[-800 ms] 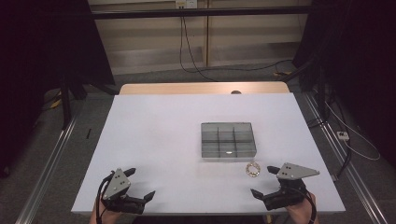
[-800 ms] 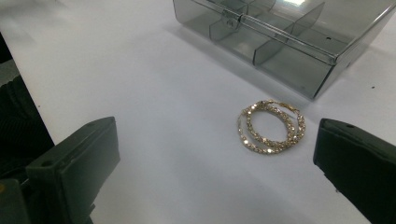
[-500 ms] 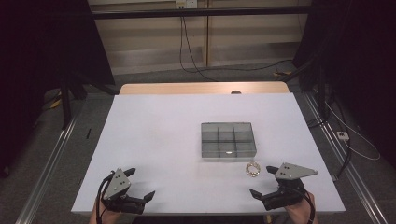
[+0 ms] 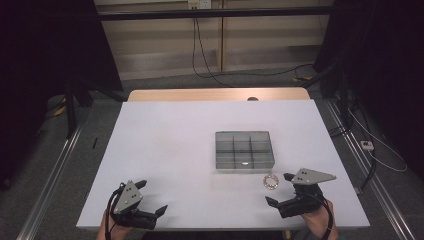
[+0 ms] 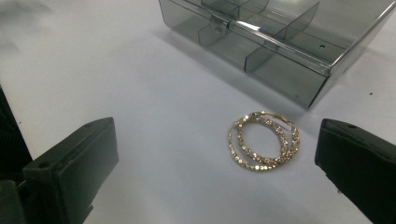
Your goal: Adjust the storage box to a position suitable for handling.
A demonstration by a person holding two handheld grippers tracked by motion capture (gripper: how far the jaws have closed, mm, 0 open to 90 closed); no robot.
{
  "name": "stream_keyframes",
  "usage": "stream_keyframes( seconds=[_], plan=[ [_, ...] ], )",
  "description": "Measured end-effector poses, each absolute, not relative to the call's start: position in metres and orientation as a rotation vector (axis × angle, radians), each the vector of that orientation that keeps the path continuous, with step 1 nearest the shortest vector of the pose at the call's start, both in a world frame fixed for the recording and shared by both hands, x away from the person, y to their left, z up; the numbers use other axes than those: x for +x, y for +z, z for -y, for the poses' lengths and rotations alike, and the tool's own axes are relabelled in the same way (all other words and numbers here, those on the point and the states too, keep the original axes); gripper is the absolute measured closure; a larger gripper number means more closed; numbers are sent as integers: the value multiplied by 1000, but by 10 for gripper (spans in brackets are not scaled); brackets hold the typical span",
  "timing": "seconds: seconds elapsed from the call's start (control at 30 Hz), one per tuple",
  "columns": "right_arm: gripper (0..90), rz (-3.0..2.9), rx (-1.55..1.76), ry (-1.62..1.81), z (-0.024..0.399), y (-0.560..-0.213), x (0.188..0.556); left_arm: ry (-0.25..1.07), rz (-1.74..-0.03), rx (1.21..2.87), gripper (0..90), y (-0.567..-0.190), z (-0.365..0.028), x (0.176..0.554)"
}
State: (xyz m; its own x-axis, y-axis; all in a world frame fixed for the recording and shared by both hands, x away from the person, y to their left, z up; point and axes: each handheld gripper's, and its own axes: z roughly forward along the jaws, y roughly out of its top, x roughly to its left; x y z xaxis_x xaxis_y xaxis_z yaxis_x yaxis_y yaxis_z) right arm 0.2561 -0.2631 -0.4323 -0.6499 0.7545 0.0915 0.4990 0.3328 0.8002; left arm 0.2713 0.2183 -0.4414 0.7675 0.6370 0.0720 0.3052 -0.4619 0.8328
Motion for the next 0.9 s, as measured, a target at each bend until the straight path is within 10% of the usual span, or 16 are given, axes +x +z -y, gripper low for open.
stream_keyframes(
  seconds=[0.9],
  plan=[
    [168, -2212, 1190, 1279, 267, -419, 303, 461, -705, 2084, 1, -444, -216, 272]
  ],
)
